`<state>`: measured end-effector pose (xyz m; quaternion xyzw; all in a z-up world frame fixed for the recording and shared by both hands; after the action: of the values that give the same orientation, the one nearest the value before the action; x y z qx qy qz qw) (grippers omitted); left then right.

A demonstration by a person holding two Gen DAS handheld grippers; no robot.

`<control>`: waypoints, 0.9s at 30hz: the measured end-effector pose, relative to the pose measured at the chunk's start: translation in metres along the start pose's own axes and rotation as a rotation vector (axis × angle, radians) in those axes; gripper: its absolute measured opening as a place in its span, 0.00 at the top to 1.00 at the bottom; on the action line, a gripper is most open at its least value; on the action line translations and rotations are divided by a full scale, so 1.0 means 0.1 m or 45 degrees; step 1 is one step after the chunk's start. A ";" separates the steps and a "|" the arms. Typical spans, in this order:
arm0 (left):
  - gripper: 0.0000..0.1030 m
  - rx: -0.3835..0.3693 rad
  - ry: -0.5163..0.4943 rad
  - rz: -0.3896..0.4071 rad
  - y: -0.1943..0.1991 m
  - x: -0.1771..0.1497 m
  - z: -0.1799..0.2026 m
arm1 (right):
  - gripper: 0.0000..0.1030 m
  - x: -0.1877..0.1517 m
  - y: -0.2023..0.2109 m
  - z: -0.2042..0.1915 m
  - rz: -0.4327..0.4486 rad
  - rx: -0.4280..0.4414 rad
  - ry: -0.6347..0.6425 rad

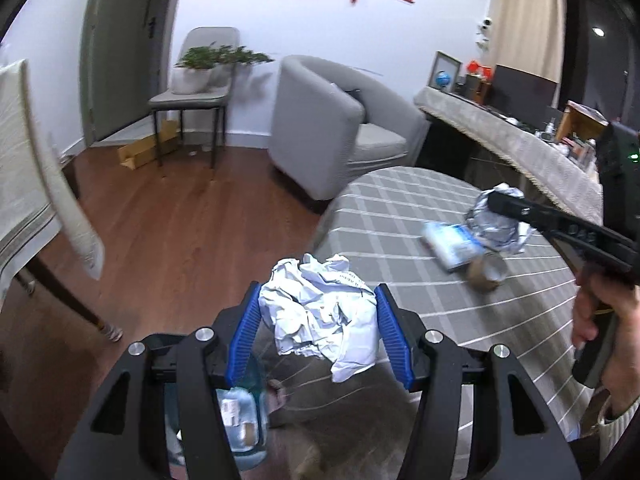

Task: Collect trash
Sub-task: 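Carry both crumpled wads with both tools over the teal bin, then open the left tool dropping its paper while the right tool lowers and releases its foil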

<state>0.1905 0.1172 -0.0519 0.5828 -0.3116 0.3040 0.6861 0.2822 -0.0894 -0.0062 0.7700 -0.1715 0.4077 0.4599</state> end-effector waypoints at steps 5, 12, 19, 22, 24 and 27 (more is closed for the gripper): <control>0.43 0.051 0.042 -0.039 0.05 -0.16 -0.32 | 0.61 -0.05 -0.08 -0.35 -0.016 0.052 0.039; 0.43 0.131 0.077 -0.115 0.01 -0.41 -0.72 | 0.61 -0.06 -0.31 -0.83 -0.049 0.151 0.066; 0.43 0.169 0.154 -0.233 -0.14 -0.73 -1.12 | 0.61 -0.15 -0.49 -1.30 -0.093 0.225 0.128; 0.43 0.181 0.180 -0.280 -0.21 -0.86 -1.23 | 0.61 -0.20 -0.57 -1.45 -0.118 0.241 0.150; 0.43 0.188 0.201 -0.321 -0.27 -0.96 -1.32 | 0.61 -0.22 -0.64 -1.54 -0.131 0.247 0.156; 0.43 0.188 0.248 -0.385 -0.34 -1.14 -1.44 | 0.61 -0.25 -0.72 -1.64 -0.150 0.259 0.160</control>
<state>0.1571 0.2488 -0.1798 0.6397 -0.1293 0.2745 0.7062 0.2362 0.0841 -0.0271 0.7943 -0.0546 0.4426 0.4126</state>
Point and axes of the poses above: each gripper's, at about its wrist camera, not at the fingertips, and y roughly against the way its jaws point, z to its right, x to its top, the point moved 5 cm from there along -y, roughly the way its jaws point, and after that the axes turned 5 degrees about -y, right-handed, at the moved point
